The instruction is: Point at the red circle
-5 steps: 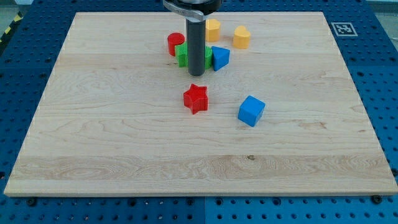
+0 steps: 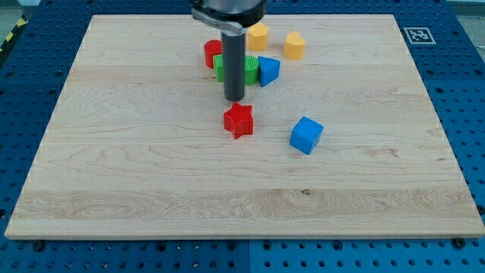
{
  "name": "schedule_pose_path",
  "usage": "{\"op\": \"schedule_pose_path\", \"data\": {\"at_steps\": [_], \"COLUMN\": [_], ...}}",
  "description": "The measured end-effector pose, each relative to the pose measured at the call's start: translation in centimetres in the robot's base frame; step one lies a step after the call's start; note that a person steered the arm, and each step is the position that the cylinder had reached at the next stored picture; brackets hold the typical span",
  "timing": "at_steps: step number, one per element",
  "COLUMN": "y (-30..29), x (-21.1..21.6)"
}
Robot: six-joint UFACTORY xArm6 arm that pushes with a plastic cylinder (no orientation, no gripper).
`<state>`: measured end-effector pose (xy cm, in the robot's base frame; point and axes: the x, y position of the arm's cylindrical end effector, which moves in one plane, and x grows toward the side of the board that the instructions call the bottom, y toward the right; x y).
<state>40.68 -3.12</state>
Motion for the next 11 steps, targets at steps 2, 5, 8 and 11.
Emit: {"op": "schedule_pose_path", "data": {"at_steps": [2,5,8,11], "y": [-10.2,-9.1,-5.5,-4.9], "x": [-3.0,-10.2,-12.4,-9.3]}}
